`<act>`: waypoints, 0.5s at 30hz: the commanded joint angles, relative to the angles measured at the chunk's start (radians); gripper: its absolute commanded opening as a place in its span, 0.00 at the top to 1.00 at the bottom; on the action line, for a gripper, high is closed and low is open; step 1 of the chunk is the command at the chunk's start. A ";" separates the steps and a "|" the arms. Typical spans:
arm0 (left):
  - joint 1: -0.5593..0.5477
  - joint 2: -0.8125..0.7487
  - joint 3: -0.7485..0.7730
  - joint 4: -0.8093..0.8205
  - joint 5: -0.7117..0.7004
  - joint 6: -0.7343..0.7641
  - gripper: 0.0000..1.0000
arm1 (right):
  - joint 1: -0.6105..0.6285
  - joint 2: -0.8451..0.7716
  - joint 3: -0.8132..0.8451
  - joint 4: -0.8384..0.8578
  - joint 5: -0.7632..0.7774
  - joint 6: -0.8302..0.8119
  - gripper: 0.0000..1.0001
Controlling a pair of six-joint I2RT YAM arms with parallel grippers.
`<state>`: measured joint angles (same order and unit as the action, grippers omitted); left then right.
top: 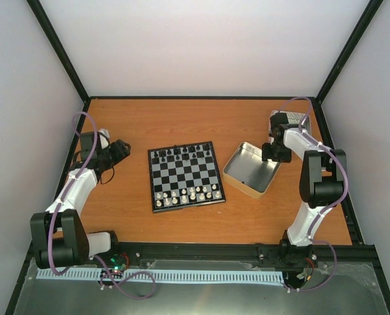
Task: Set up the chess pieces on the board
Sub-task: Adjust the storage box at the center of the board.
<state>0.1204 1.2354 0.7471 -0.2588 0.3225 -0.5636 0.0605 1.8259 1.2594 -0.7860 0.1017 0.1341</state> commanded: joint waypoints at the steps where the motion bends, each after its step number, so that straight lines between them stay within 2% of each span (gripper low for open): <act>1: -0.002 -0.003 0.034 0.029 0.012 0.025 0.33 | -0.007 0.003 -0.003 0.013 -0.107 -0.074 0.42; 7: -0.002 -0.001 0.034 0.035 0.020 0.024 0.33 | -0.007 -0.035 -0.037 0.005 -0.063 -0.008 0.71; 12: -0.002 0.003 0.032 0.042 0.030 0.016 0.33 | -0.007 -0.106 -0.123 0.014 0.019 0.113 0.76; 15: -0.002 0.004 0.030 0.043 0.035 0.014 0.33 | -0.007 -0.151 -0.182 0.009 0.063 0.215 0.75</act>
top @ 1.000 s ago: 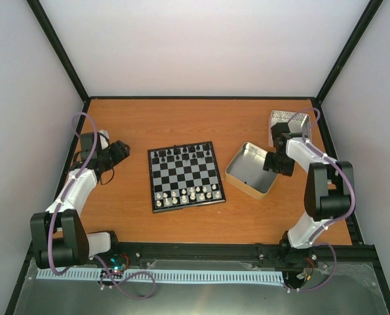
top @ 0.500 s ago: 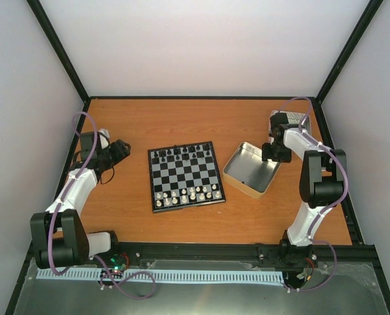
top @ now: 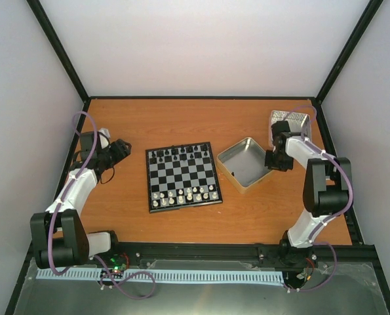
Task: Set up the chess pieces on the board
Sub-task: Adjust the storage box at the center of the board, then pick up the chess piece from the storage box.
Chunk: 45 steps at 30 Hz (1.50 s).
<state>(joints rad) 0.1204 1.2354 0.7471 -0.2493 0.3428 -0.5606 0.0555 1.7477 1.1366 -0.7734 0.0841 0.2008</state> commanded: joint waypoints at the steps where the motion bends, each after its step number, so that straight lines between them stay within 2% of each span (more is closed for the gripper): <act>1: -0.002 0.004 0.030 0.032 0.015 0.010 0.33 | -0.002 -0.089 -0.079 -0.013 0.095 0.195 0.75; 4: -0.002 0.007 0.030 0.034 0.016 0.006 0.33 | -0.002 -0.152 -0.159 -0.003 0.038 0.319 0.76; 8: -0.002 0.014 0.029 0.038 0.026 -0.002 0.33 | 0.000 -0.243 -0.264 0.009 0.009 0.467 0.89; 11: -0.002 0.019 0.026 0.037 0.026 -0.002 0.33 | 0.000 -0.298 -0.308 -0.016 0.025 0.567 0.90; 12: -0.002 0.020 0.026 0.037 0.027 -0.003 0.33 | 0.000 -0.312 -0.322 -0.016 0.019 0.597 0.89; 15: -0.003 0.024 0.027 0.034 0.032 -0.005 0.33 | 0.000 -0.348 -0.345 0.000 -0.036 0.651 0.66; 16: -0.002 0.025 0.030 0.030 0.029 -0.005 0.33 | 0.000 -0.361 -0.344 0.002 -0.042 0.656 0.62; 20: -0.002 0.033 0.041 0.019 0.026 -0.009 0.33 | 0.000 -0.388 -0.284 -0.042 -0.004 0.624 0.51; 25: -0.005 0.044 0.051 0.020 0.028 -0.023 0.34 | 0.000 -0.430 -0.160 -0.119 0.051 0.532 0.47; 28: -0.008 0.043 0.053 0.023 0.022 -0.030 0.34 | 0.022 -0.441 -0.099 -0.097 0.039 0.420 0.48; 30: -0.011 0.044 0.053 0.022 0.020 -0.031 0.34 | 0.052 -0.406 -0.063 -0.071 -0.038 0.326 0.49; 37: -0.013 0.040 0.051 0.012 0.012 -0.021 0.34 | 0.133 -0.257 -0.057 0.017 -0.314 0.234 0.71; 45: -0.013 0.036 0.040 0.013 0.017 -0.019 0.33 | 0.268 -0.082 -0.006 0.002 -0.309 0.218 0.69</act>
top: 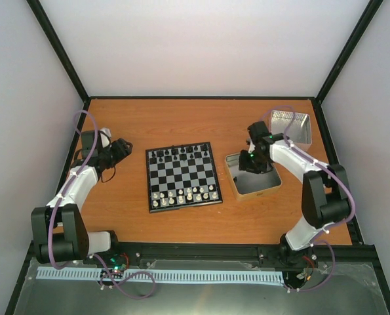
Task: Set up the chess pieces on the board
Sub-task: Pick up the chess piece from the storage box.
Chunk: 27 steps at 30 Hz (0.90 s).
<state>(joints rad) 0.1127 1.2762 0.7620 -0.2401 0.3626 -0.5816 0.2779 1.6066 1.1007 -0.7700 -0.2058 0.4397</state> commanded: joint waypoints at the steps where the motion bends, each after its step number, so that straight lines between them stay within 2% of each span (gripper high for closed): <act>1: -0.005 -0.003 0.024 0.005 -0.002 0.000 0.33 | 0.054 0.070 0.028 0.001 -0.002 -0.012 0.70; 8: -0.005 -0.002 0.022 0.005 0.001 0.002 0.33 | 0.084 0.124 0.030 0.011 0.011 -0.005 0.78; 14: -0.005 -0.002 0.022 0.005 0.001 0.001 0.33 | 0.111 0.152 0.033 0.008 -0.021 -0.030 0.70; 27: -0.005 0.000 0.022 0.005 0.001 0.000 0.33 | 0.125 0.171 0.035 -0.014 0.012 -0.034 0.74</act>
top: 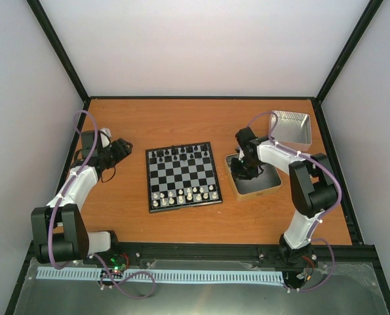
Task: Set up the chess pieces on the board
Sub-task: Pick up the chess piece from the storage box, then place the chess piece on the chessboard.
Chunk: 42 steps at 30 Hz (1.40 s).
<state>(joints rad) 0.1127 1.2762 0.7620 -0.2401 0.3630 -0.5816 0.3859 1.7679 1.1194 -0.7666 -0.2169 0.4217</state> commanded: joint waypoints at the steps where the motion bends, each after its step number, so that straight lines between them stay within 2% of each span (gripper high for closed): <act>1: -0.005 0.000 0.023 0.005 0.001 0.001 0.34 | 0.020 0.010 0.013 -0.021 0.032 -0.018 0.75; 7: -0.005 0.000 0.020 0.005 0.000 0.002 0.33 | 0.026 0.019 0.016 -0.016 0.045 -0.018 0.85; 11: -0.005 -0.004 0.019 0.005 -0.001 0.002 0.33 | 0.026 0.032 0.029 -0.020 0.058 -0.014 0.88; 14: -0.005 -0.008 0.018 0.004 -0.004 0.005 0.33 | 0.026 0.029 0.035 -0.030 0.076 -0.007 0.96; 18: -0.005 -0.012 0.018 0.007 -0.004 0.006 0.33 | 0.026 -0.008 0.079 -0.063 0.144 0.016 0.97; 21: -0.005 -0.017 0.015 0.005 -0.014 0.005 0.33 | 0.027 -0.037 0.162 -0.105 0.180 0.039 0.97; 26: -0.005 -0.041 -0.009 0.006 -0.023 0.003 0.33 | 0.035 -0.010 0.290 -0.096 0.116 0.042 0.97; 32: -0.005 -0.053 -0.032 -0.002 -0.010 0.020 0.33 | 0.109 0.153 0.510 -0.109 0.102 0.013 0.97; 42: -0.005 -0.001 -0.038 -0.033 0.022 0.065 0.33 | 0.300 0.449 0.942 -0.205 0.130 -0.062 0.97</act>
<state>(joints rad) 0.1120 1.2526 0.7261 -0.2501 0.3641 -0.5568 0.6136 2.1456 1.9423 -0.9146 -0.0998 0.4019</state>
